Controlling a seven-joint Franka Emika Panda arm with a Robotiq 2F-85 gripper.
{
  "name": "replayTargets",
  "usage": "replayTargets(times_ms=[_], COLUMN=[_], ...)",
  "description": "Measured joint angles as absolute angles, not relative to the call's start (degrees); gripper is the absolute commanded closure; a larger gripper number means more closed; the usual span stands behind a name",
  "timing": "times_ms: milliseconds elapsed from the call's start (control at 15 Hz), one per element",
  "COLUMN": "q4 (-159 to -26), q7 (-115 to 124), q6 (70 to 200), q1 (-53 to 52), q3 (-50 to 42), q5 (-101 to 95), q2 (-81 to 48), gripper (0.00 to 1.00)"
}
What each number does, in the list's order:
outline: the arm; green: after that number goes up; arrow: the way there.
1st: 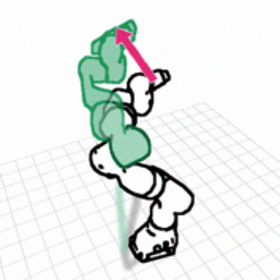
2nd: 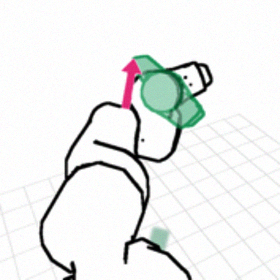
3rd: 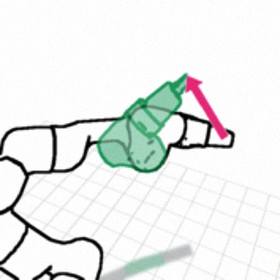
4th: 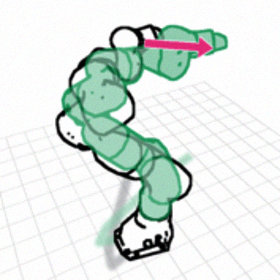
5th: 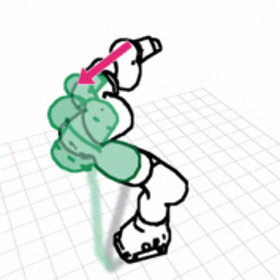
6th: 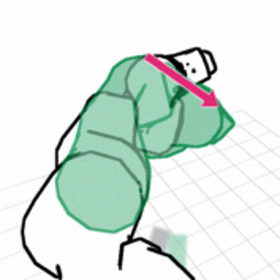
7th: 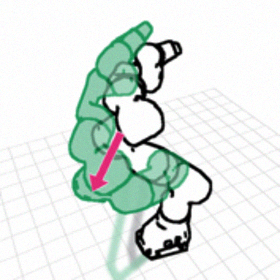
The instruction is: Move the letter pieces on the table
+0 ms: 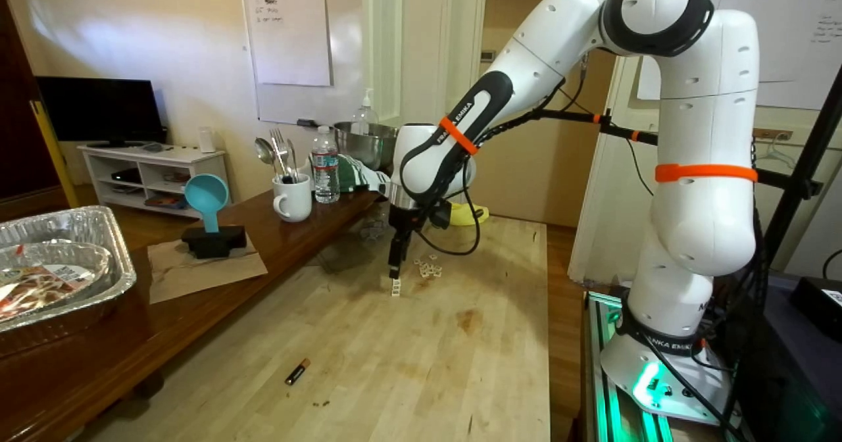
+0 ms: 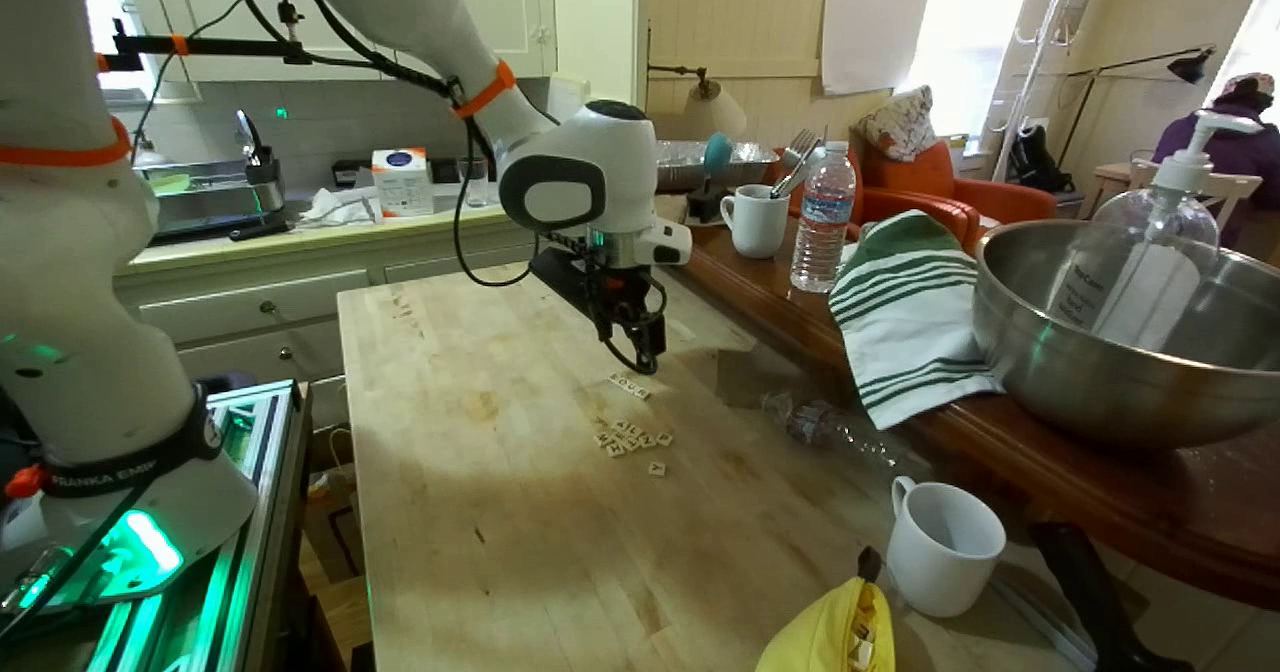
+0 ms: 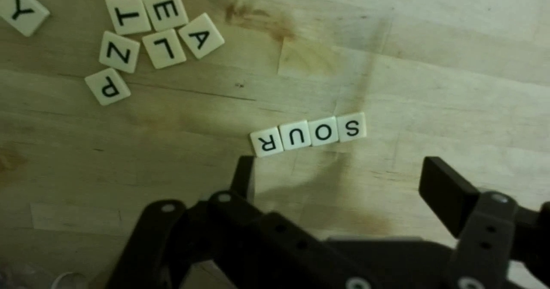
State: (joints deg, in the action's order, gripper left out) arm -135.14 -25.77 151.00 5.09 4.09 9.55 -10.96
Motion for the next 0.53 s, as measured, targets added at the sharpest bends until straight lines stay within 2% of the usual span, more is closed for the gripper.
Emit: replayTargets(times_ms=[533], q4=[-136.7], q7=[-31.6], q6=[151.0], q1=[5.3], q3=[4.1], q5=[9.5], q2=[-9.3], gripper=[0.0])
